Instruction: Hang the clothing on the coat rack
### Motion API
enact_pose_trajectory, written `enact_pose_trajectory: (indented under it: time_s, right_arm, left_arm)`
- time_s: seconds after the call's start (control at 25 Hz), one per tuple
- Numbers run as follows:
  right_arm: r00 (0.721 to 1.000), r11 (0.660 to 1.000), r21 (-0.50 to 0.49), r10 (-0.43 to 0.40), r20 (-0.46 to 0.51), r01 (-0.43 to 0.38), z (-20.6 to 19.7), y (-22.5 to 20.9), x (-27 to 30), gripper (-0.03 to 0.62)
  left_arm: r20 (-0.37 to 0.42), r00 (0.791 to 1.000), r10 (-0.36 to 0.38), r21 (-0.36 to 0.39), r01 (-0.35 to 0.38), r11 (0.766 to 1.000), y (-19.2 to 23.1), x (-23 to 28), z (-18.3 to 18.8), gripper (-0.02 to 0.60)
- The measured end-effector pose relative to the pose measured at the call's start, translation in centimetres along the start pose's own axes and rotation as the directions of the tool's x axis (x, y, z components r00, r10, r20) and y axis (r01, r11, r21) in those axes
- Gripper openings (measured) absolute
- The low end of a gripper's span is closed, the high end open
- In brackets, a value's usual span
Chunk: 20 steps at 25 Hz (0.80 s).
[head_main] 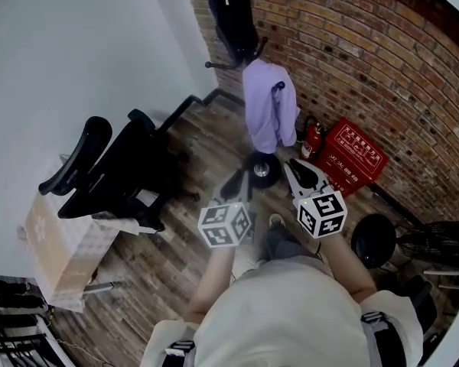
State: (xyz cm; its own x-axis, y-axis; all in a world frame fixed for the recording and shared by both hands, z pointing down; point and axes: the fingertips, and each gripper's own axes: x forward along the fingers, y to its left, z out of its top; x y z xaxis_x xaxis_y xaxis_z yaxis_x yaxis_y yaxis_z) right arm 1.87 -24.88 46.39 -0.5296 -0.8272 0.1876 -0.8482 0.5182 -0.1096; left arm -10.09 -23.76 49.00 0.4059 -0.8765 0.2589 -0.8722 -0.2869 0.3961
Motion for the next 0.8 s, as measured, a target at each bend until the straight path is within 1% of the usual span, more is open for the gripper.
enact_pose_trajectory:
  time_s: [0.16, 0.4, 0.64, 0.8]
  right_arm:
    - [1.0, 1.0, -0.021, 0.02, 0.022, -0.02, 0.4, 2.2, -2.5, 0.032]
    - [0.998, 0.998, -0.044, 0.048, 0.039, -0.047, 0.5, 4.9, -5.7, 0.021]
    - [0.997, 0.998, -0.042, 0.053, 0.057, -0.05, 0.2, 6.4, -8.0, 0.014]
    - [0.996, 0.998, -0.042, 0.055, 0.069, -0.053, 0.2, 7.1, -9.1, 0.011]
  left_arm:
    - [0.026, 1.0, 0.011, -0.014, -0.011, 1.0, -0.5, -3.2, -0.4, 0.04]
    - [0.051, 0.998, 0.026, 0.002, -0.026, 1.0, -1.2, -7.3, -0.9, 0.032]
    - [0.055, 0.998, 0.023, 0.011, -0.024, 1.0, -2.3, -9.9, -2.0, 0.028]
    - [0.068, 0.997, 0.023, 0.014, -0.024, 1.0, -2.8, -11.0, -2.0, 0.025]
